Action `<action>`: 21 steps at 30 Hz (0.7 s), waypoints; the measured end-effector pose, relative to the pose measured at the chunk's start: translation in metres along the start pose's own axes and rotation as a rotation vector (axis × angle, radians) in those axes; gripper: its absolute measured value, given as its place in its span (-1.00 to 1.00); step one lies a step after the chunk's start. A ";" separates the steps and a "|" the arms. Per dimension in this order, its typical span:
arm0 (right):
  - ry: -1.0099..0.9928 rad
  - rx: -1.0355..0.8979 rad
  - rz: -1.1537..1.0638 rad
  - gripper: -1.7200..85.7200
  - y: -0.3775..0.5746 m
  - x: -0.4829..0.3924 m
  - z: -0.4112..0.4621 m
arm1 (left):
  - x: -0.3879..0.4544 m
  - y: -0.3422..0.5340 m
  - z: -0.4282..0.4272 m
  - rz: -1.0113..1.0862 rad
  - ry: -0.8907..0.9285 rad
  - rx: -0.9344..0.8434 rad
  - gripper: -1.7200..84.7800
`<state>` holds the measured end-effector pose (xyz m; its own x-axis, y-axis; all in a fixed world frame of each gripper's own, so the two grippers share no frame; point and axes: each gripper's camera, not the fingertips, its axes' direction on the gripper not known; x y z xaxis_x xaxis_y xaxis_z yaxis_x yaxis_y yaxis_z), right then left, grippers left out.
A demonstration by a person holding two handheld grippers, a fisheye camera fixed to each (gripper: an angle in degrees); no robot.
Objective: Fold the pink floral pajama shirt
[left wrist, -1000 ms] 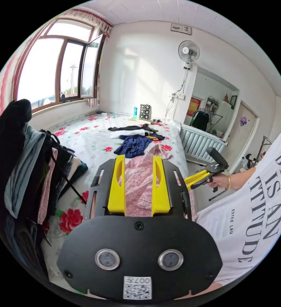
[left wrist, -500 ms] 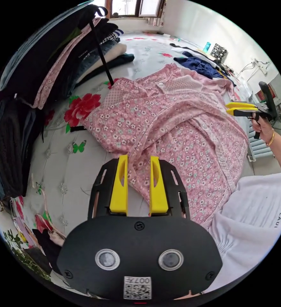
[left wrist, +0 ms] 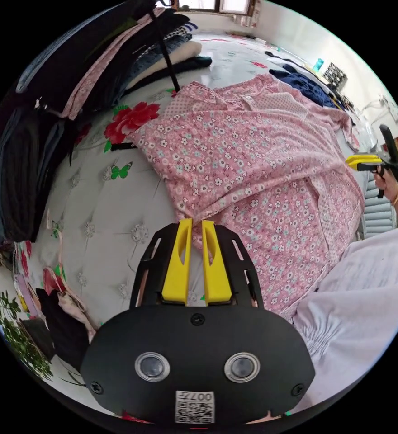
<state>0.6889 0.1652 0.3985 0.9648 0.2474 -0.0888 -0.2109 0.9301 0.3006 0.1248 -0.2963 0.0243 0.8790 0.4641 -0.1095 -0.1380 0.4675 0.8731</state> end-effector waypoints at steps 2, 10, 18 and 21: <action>0.051 0.149 0.090 -0.79 0.014 0.020 -0.031 | -0.027 0.011 -0.016 -0.126 0.039 0.057 -0.97; 0.451 0.329 0.686 -0.77 0.067 0.160 -0.098 | -0.101 0.043 -0.027 -0.460 0.095 0.057 -0.98; 0.564 0.296 0.689 -0.94 0.080 0.152 -0.131 | -0.108 0.028 -0.026 -0.407 0.130 0.053 -0.98; 0.587 0.538 0.528 -0.95 0.086 0.098 -0.205 | -0.115 0.021 -0.038 -0.375 0.187 0.113 -0.98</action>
<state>0.7336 0.3246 0.2211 0.5024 0.8322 -0.2348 -0.3548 0.4460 0.8217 0.0035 -0.3114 0.0373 0.7596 0.4113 -0.5038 0.2350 0.5488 0.8023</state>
